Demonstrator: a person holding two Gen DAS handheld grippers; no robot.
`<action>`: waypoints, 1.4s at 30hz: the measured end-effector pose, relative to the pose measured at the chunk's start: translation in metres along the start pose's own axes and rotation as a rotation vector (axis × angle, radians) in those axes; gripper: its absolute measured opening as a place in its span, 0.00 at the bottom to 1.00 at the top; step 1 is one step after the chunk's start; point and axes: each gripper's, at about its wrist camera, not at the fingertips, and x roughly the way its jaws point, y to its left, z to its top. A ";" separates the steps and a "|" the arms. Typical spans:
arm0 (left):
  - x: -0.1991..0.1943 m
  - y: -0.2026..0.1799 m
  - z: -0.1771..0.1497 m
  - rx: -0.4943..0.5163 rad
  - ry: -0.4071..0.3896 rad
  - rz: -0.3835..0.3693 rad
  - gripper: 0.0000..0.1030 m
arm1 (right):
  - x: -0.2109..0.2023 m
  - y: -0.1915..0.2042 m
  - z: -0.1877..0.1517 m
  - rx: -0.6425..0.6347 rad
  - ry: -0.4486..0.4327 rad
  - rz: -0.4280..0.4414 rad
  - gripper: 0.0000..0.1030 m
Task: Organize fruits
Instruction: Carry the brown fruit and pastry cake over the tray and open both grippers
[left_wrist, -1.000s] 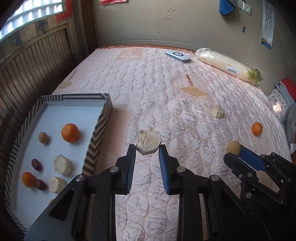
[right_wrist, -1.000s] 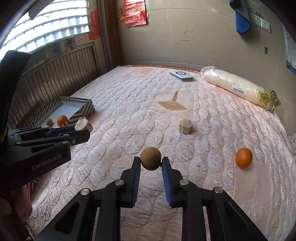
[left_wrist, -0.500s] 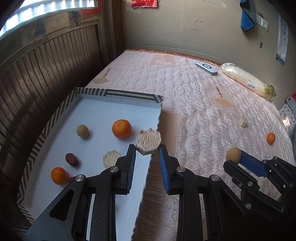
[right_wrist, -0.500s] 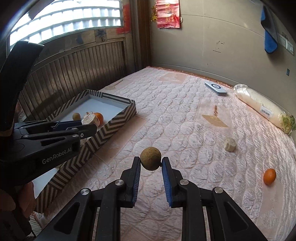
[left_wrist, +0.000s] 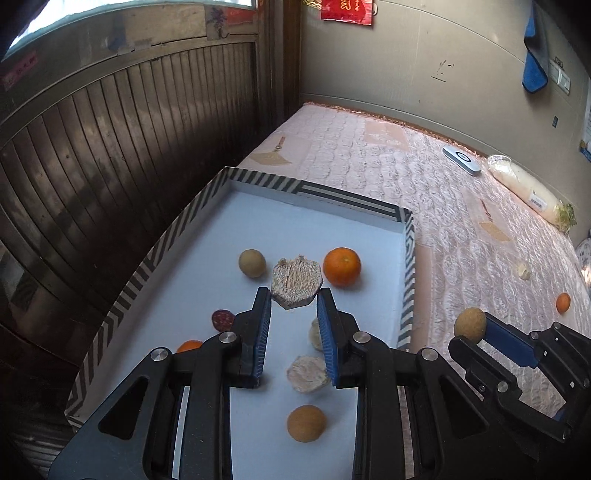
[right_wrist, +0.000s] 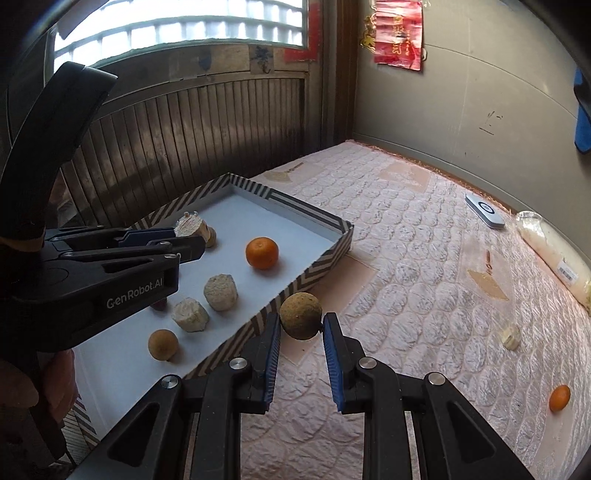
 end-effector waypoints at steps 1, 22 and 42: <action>0.001 0.006 0.001 -0.010 0.005 0.000 0.24 | 0.002 0.004 0.002 -0.008 0.002 0.006 0.22; 0.036 0.033 0.005 -0.054 0.102 -0.014 0.24 | 0.068 0.041 0.038 -0.081 0.092 0.020 0.22; 0.047 0.028 0.004 -0.057 0.113 0.012 0.25 | 0.081 0.029 0.036 -0.047 0.101 0.085 0.23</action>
